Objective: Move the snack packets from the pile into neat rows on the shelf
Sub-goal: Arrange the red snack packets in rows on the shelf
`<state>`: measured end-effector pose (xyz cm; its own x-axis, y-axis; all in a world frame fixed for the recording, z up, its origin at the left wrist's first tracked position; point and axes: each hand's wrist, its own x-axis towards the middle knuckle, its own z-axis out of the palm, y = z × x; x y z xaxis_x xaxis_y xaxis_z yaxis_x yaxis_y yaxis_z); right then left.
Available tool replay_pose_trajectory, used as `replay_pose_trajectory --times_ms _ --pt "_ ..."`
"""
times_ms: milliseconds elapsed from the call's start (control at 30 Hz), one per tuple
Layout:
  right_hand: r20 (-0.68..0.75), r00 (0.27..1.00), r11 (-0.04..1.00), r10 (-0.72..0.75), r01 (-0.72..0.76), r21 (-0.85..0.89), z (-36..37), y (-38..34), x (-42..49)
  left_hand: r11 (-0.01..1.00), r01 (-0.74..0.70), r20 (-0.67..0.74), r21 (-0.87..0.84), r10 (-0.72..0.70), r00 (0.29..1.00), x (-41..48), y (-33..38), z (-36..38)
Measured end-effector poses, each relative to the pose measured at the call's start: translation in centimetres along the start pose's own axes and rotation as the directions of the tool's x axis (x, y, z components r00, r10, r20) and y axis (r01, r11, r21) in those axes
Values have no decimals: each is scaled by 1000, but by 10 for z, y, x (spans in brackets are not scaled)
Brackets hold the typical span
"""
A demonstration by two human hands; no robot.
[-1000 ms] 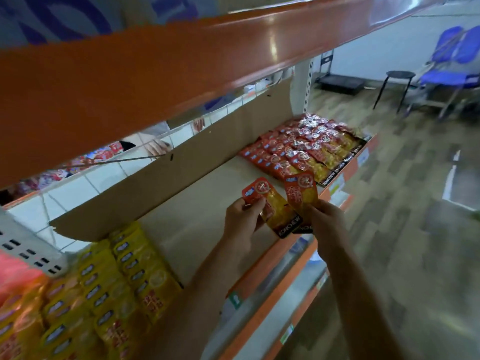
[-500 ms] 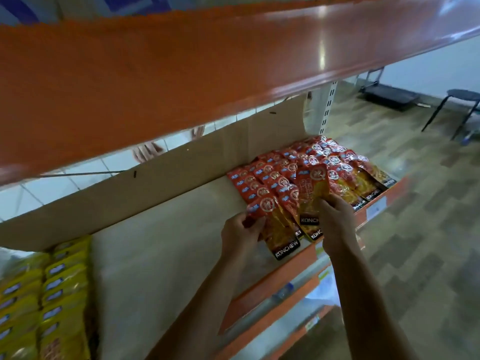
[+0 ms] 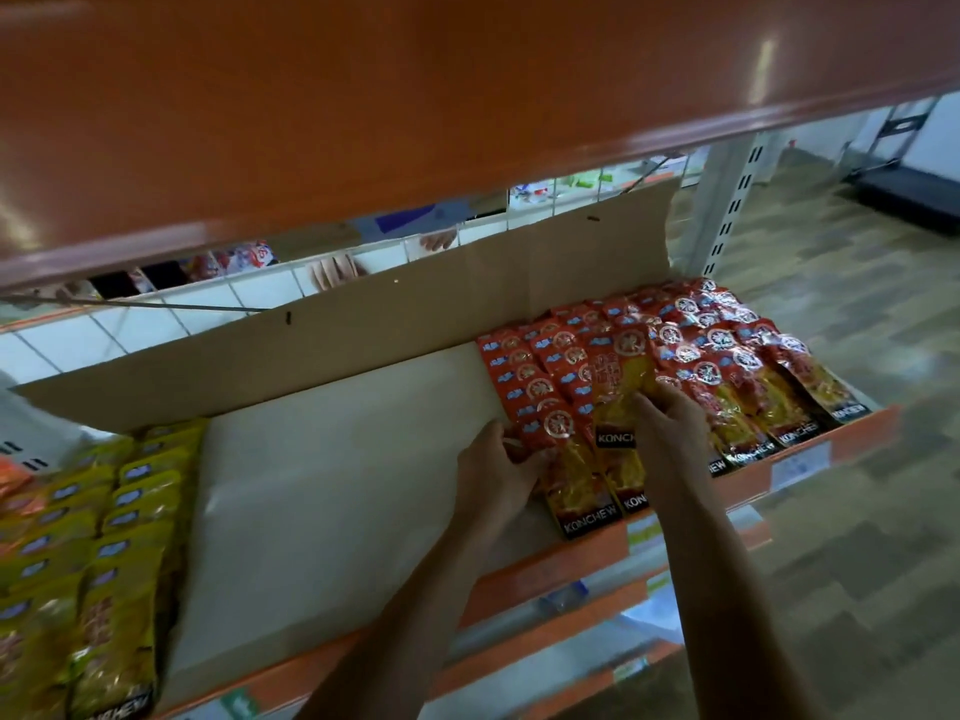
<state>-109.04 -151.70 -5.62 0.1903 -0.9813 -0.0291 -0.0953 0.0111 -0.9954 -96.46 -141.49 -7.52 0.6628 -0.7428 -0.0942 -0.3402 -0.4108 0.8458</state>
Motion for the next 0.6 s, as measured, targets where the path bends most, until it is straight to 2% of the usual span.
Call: replay_pose_trajectory --times_ms 167,367,433,500,567,600 --pt "51 997 997 -65 67 -37 11 -4 -3 999 -5 1 45 5 1000 2 5 -1" --pt "102 991 995 -90 95 -43 14 -6 -3 1000 26 21 18 -26 999 0 4 0" --pt "112 990 994 -90 96 -49 16 -7 -5 999 21 -34 36 -20 999 -2 5 -1" --pt "145 985 994 -94 101 -44 20 -8 -7 1000 -6 -163 14 8 987 -3 6 -5" --pt "186 978 992 -96 109 -63 25 -10 -10 995 -50 -253 -88 26 967 -2 8 -10" --pt "207 973 991 -100 117 -69 29 -11 -12 985 -68 -252 -158 27 967 -1 10 -12"
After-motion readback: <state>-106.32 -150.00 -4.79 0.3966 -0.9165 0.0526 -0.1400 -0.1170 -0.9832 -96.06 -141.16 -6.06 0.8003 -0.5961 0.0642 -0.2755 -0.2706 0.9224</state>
